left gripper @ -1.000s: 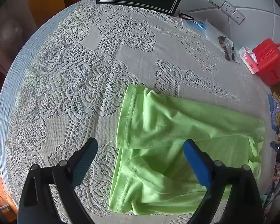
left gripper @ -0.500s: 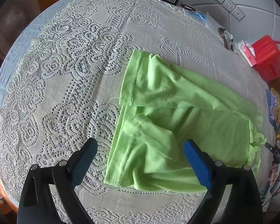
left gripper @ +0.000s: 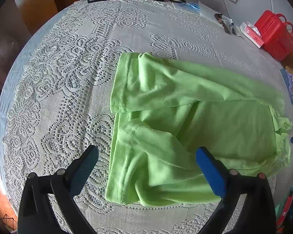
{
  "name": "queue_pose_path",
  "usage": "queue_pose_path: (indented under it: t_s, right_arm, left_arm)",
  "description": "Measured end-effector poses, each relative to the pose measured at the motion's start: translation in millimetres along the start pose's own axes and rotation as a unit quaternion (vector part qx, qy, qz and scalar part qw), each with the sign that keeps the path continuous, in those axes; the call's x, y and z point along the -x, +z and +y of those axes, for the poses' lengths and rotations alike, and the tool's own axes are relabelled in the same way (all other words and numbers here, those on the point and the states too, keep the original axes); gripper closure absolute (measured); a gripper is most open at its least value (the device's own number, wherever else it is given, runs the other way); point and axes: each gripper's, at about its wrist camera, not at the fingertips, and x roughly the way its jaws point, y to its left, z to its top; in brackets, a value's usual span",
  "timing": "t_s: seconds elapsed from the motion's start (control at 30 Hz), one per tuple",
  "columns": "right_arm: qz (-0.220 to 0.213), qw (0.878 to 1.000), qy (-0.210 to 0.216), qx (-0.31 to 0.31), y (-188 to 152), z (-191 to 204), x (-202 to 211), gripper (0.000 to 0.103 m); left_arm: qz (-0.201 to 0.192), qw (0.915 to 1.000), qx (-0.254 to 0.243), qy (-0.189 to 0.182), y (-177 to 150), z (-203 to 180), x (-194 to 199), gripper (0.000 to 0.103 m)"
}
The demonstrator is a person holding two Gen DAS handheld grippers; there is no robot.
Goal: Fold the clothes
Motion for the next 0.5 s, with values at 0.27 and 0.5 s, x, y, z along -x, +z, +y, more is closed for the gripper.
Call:
queue_pose_path:
  t_s: [0.27,0.5]
  right_arm:
    - [0.045,0.997,-0.060,0.014,8,12,-42,0.098]
    - [-0.027,1.000,-0.007,-0.006,47,14,-32,0.081]
  left_arm:
    - [0.015,0.9994,-0.001,0.030,10,0,-13,0.077]
    - [-0.031,0.9954,0.078,0.045,36,31,1,0.074]
